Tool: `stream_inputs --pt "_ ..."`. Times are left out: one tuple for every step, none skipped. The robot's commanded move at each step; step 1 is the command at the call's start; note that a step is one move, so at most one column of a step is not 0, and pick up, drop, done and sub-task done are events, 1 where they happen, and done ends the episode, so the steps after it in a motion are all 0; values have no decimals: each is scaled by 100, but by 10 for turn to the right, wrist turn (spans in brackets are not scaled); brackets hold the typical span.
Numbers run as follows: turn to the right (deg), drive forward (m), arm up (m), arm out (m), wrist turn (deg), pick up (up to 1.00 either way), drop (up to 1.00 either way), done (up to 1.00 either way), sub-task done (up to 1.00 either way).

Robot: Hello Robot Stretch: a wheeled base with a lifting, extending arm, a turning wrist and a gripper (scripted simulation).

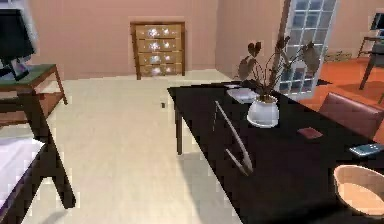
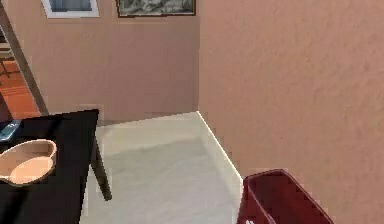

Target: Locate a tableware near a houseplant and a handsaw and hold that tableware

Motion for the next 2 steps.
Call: stream_inputs --pt "-390 0 0 0 0 0 0 0 0" --pt "0 0 50 0 0 0 0 0 0"
